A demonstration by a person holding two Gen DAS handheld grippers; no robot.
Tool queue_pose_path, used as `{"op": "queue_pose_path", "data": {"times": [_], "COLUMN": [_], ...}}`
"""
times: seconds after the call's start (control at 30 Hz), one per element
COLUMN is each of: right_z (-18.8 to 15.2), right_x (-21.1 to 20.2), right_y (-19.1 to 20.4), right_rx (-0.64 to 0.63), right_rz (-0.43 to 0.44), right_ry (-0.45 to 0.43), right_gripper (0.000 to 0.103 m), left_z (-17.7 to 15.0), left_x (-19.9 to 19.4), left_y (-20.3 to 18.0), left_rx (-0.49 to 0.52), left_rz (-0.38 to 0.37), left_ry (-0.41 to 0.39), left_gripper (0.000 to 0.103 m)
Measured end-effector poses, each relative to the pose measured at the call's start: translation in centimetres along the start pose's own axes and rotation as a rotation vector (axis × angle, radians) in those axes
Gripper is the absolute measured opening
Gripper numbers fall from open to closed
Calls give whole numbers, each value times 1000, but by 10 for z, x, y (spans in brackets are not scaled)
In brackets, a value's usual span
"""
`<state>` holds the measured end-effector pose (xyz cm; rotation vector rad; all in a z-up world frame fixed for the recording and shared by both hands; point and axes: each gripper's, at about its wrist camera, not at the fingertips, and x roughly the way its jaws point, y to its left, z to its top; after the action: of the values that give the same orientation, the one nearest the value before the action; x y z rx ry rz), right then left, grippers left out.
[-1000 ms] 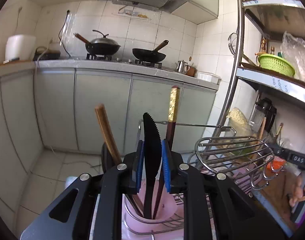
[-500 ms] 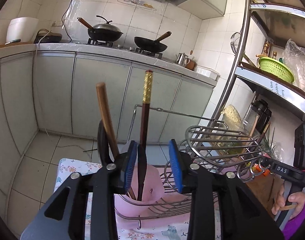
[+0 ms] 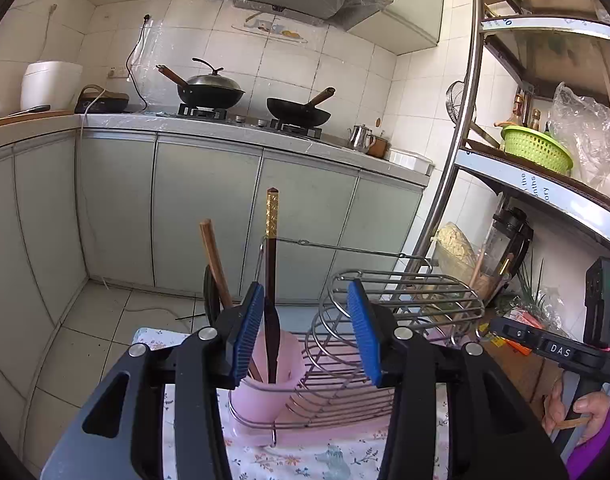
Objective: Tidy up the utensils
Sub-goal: 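Lower the knife into the pink cup with the left tool while the right lowers the chopstick, then open both tools and pull them back from the holder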
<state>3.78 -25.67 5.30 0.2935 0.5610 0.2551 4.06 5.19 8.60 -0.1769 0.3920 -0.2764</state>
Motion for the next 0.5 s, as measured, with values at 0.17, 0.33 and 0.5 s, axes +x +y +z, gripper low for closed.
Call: {"op": "queue_pose_path", "data": {"times": [0.17, 0.33, 0.5], "right_z": [-10, -23, -39], "right_x": [-16, -27, -29], "right_y": [3, 18, 36], "right_rx": [10, -23, -83], "right_rz": [20, 28, 18], "right_ry": [-19, -23, -13], "right_gripper": [38, 39, 39], "left_z": [-10, -25, -44], "left_x": [-15, -23, -23], "left_y": [-7, -13, -20], "left_rx": [3, 4, 0], "left_rz": [18, 37, 41], "left_ry": [9, 49, 100], "left_gripper": [45, 45, 45]}}
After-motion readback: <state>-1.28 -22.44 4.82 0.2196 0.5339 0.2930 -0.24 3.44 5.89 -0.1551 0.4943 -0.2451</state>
